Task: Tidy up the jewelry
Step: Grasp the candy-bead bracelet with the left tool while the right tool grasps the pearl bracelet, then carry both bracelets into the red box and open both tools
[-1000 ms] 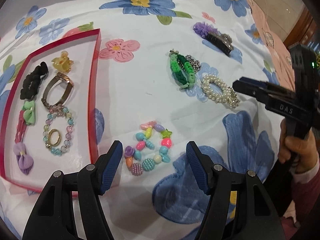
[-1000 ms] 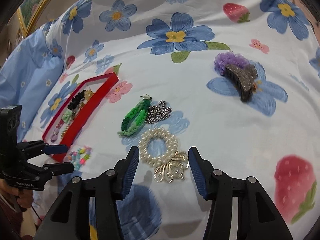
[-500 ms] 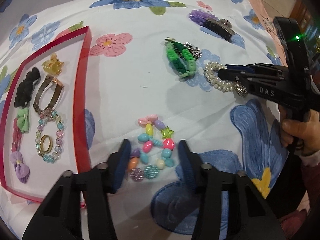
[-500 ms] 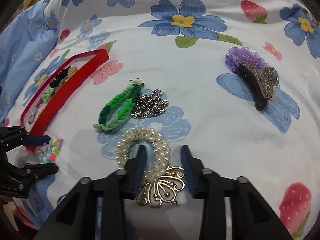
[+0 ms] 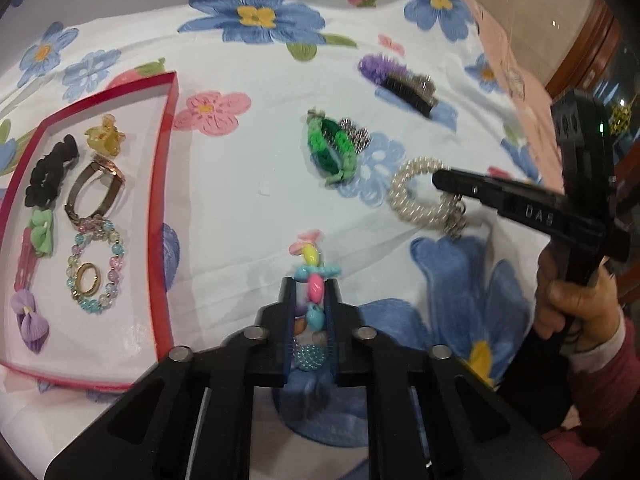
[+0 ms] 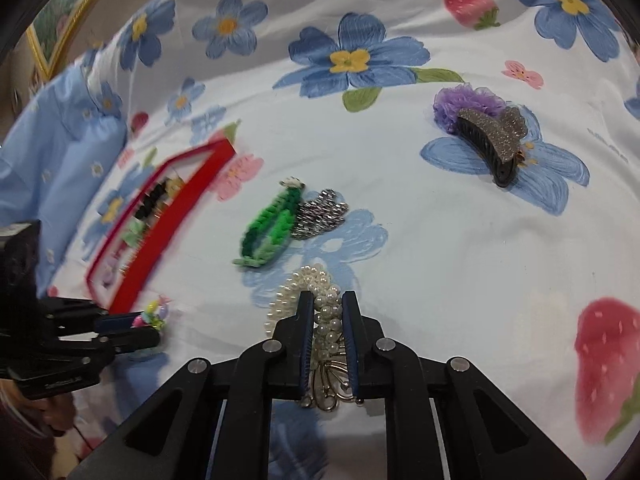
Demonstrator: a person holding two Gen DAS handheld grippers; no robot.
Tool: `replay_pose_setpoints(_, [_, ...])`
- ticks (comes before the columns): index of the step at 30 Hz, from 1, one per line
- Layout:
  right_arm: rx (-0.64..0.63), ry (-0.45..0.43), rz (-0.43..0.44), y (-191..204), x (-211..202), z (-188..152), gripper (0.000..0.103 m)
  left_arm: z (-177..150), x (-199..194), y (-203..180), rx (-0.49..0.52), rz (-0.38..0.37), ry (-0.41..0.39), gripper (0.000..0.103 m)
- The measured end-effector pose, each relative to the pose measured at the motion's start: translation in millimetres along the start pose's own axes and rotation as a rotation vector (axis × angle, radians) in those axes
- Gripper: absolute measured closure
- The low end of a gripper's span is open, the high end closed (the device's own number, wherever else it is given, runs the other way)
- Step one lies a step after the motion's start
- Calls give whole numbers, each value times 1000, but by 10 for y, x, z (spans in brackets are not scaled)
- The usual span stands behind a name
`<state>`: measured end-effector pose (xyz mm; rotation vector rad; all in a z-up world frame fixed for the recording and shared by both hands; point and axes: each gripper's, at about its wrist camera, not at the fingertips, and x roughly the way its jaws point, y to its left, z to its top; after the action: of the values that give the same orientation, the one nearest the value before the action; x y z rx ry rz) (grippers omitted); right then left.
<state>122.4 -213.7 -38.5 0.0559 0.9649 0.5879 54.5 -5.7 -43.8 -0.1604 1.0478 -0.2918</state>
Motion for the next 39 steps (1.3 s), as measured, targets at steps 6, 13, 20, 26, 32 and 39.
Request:
replay_pose_setpoints(6, [-15,-30,32,189,-141,14,89,-43,-223,77,-45,-25,-53,96])
replay_pose_setpoints(13, [-38,-48,68,417,-216,21,89,-73,-473,176,-78,-36,-108,96])
replay_pose_setpoints(20, [-66,-57,112,650,-246,59,89,-122,-684,315,-111,-29,-147,96])
replay_pose_setpoints(26, [-88,-57,145,831,-232,77,89,-200,-884,496,-147,-3,-179,96])
replay_pose_setpoints(32, [-112,-53,178,1033,-172,109,89,-267,-1047,682,-184,24,-210,96])
replay_pose_setpoints(39, [-141,-40,215,1268,-76,142,89,-329,-1193,938,-236,55,-238,96])
